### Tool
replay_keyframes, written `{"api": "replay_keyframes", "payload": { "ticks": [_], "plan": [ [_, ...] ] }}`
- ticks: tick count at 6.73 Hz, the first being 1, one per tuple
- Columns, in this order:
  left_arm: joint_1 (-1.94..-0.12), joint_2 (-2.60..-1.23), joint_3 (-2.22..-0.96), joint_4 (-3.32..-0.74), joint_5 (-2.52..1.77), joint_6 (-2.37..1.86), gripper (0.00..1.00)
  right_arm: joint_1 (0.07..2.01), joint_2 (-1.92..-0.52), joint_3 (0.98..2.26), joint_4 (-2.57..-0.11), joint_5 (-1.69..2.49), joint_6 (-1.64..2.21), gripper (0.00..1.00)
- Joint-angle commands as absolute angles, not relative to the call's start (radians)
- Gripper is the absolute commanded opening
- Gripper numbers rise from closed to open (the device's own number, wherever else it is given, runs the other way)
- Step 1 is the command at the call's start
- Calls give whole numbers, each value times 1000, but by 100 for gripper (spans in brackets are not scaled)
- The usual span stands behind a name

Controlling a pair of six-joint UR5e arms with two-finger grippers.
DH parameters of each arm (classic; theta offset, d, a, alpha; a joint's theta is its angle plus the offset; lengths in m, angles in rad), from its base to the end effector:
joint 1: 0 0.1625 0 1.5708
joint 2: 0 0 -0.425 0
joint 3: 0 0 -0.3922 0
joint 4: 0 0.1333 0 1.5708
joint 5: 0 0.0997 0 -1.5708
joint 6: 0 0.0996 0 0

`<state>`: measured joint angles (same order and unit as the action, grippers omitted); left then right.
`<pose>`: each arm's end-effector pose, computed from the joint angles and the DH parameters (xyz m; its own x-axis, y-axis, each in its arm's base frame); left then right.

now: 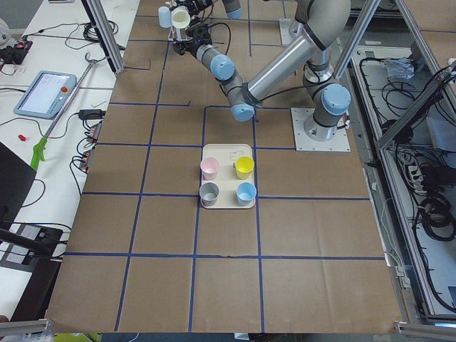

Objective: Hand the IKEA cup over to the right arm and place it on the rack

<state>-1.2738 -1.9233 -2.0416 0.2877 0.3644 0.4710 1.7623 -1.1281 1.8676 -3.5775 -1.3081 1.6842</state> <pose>-0.0717 -0.5393 0.3413 -0.5810 0.8132 0.0347 0.1283 0.1336 -0.9827 0.2692 -0.5523 0.3486 0.0454 0.3399 -0.9394 0.9015 0.3911 0.1851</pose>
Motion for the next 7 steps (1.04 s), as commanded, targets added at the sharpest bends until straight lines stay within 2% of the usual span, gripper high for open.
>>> {"api": "replay_keyframes", "payload": {
  "ticks": [1,4,7],
  "plan": [
    [-1252,-1930,-1990,212,452,459,99,1656,-1131,1870,-3586,-1304,1367,39],
    [-1389,-1925,-1664,-252,857,456,99,1570,-1155,1867,-3586,-1293,954,33],
    [-1476,-1890,-1482,-669,1246,338,99,1470,-1161,1870,-3580,-1287,520,31]
  ]
}}
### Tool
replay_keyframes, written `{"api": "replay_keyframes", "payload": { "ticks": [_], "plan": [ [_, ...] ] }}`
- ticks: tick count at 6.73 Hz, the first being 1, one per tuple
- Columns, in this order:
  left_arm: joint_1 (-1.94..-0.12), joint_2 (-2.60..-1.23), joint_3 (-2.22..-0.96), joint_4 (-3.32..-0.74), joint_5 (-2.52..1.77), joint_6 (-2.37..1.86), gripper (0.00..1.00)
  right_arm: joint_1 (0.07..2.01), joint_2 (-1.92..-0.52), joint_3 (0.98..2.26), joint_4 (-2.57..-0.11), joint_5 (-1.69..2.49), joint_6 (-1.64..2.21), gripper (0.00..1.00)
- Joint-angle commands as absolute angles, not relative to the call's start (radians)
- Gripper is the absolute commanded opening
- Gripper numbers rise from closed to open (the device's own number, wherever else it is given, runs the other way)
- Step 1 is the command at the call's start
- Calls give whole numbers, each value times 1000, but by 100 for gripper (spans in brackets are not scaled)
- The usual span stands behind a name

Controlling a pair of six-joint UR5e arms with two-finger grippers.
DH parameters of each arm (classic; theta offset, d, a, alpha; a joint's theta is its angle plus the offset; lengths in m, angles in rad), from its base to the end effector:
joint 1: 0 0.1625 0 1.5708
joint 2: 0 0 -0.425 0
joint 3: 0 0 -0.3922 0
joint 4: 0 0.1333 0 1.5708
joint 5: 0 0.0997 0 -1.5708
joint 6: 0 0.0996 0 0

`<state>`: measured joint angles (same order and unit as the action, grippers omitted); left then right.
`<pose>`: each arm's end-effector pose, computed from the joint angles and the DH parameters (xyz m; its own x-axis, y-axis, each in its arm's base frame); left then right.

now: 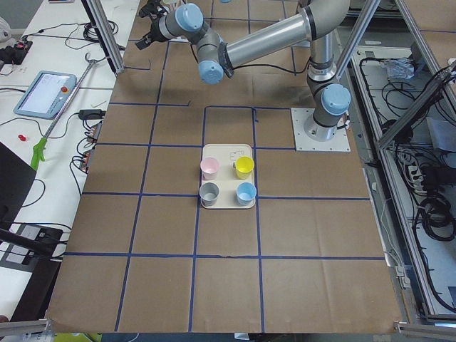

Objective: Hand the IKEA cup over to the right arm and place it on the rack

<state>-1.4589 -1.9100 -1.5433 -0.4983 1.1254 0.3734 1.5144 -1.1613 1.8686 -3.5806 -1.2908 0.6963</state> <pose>-0.1026 -0.6645 0.4466 -0.8954 0.4436 0.0390 0.2639 0.5992 -0.7558 0.1275 -0.5942 0.3683 -0.7381 0.0072 -0.6746 0.6365 0.3389 -0.6928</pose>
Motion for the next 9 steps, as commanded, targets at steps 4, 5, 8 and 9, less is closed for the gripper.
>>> {"api": "replay_keyframes", "payload": {
  "ticks": [4,5,8,9],
  "plan": [
    [-1563,-1721,-1448,-1356,1579,147,99,1304,-1147,1852,-3538,-1200,148,31],
    [-1575,-1677,-1472,-1450,1610,140,99,1277,-1144,1823,-3518,-1149,83,31],
    [-1571,-1597,-1624,-1494,1600,74,99,1198,-1030,1709,-3384,-1079,-153,28],
    [-1571,-1582,-1652,-1464,1600,61,99,1177,-990,1675,-3390,-1048,-159,28]
  ]
}}
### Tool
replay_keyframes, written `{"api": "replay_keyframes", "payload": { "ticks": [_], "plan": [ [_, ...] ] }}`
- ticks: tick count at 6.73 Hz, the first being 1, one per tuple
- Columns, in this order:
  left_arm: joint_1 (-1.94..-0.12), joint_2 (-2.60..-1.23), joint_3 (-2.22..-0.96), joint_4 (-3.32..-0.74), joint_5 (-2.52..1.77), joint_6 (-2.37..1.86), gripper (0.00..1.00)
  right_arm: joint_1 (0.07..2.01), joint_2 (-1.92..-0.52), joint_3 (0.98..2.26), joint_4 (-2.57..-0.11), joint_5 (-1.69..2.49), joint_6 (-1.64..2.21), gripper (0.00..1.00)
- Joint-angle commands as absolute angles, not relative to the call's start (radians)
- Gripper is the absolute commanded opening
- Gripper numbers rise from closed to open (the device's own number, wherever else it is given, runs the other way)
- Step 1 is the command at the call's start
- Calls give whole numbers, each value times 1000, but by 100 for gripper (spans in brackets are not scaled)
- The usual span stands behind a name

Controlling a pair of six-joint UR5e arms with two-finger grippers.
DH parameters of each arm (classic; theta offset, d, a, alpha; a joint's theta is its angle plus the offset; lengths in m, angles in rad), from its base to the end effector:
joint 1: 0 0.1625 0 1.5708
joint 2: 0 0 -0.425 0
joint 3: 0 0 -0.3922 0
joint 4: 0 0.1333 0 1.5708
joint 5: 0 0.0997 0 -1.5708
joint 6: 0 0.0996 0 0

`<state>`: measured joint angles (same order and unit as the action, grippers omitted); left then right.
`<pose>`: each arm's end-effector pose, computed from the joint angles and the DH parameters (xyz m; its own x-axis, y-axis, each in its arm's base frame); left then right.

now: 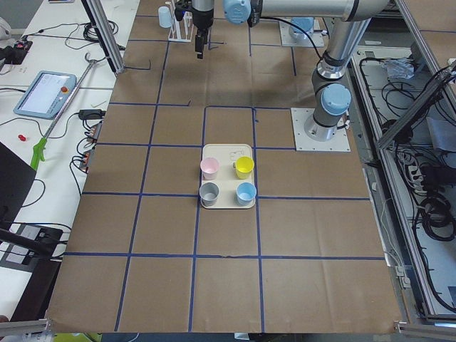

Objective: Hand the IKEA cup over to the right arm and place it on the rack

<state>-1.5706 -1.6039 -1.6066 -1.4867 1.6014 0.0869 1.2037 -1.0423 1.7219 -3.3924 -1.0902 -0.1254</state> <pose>-0.1302 -0.5066 0.4622 -0.9958 0.0861 -0.0318 0.0866 0.9962 -0.0125 -0.0627 -0.6628 0.3370 -0.9895 -0.1221 -0.0770 0.0257 0.3757 -0.9264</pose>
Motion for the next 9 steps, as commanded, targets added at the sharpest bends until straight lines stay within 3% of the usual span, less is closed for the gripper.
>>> {"api": "replay_keyframes", "payload": {
  "ticks": [1,9],
  "plan": [
    [-1571,-1580,-1652,-1448,1598,63,100,1158,-959,1663,-3398,-1031,-182,28],
    [-1565,-1574,-1628,-1451,1568,74,100,1150,-950,1755,-3445,-1005,-239,27]
  ]
}}
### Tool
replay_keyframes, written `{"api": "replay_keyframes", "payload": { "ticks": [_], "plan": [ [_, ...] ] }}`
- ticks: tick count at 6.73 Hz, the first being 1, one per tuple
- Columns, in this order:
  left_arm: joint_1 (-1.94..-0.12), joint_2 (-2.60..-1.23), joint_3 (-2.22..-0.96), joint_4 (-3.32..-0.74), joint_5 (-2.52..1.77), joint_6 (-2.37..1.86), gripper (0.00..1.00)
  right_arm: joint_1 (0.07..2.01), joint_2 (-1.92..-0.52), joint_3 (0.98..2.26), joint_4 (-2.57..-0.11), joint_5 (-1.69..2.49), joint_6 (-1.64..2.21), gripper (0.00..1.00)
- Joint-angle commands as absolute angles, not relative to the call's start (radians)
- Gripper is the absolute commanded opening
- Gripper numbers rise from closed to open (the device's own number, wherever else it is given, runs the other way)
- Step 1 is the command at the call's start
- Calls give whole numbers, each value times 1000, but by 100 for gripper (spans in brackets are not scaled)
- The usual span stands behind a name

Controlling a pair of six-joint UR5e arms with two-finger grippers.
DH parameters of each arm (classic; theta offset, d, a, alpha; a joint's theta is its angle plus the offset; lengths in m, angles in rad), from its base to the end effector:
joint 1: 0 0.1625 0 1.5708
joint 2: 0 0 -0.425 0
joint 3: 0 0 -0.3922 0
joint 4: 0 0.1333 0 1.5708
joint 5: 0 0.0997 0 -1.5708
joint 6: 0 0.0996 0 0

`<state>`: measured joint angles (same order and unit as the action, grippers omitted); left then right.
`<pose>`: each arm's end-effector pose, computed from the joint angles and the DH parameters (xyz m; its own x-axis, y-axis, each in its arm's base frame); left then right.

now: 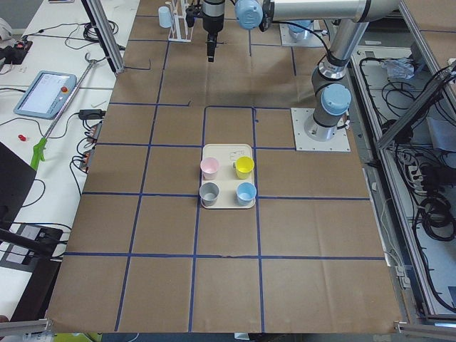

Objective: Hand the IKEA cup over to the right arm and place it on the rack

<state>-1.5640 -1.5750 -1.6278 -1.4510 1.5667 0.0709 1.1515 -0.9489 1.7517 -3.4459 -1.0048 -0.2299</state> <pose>-0.1303 -0.4995 0.4699 -0.9979 0.0642 -0.0001 0.0641 0.9962 -0.0587 -0.0907 -0.6620 0.2732 -0.9817 -0.1838 -0.0495 -0.0299 0.4055 -0.9136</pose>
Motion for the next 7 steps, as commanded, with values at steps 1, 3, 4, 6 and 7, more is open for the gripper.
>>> {"api": "replay_keyframes", "payload": {
  "ticks": [1,3,4,6,7],
  "plan": [
    [-1563,-1575,-1631,-1450,1569,74,100,1137,-953,1755,-3444,-1005,-245,27],
    [-1563,-1575,-1631,-1450,1569,72,100,1134,-953,1756,-3442,-1006,-250,29],
    [-1563,-1574,-1631,-1450,1569,68,100,1134,-953,1759,-3444,-1006,-249,31],
    [-1563,-1574,-1632,-1450,1569,61,100,1135,-951,1763,-3432,-1011,-241,99],
    [-1563,-1574,-1634,-1450,1569,54,100,1135,-950,1763,-3432,-1012,-241,99]
  ]
}}
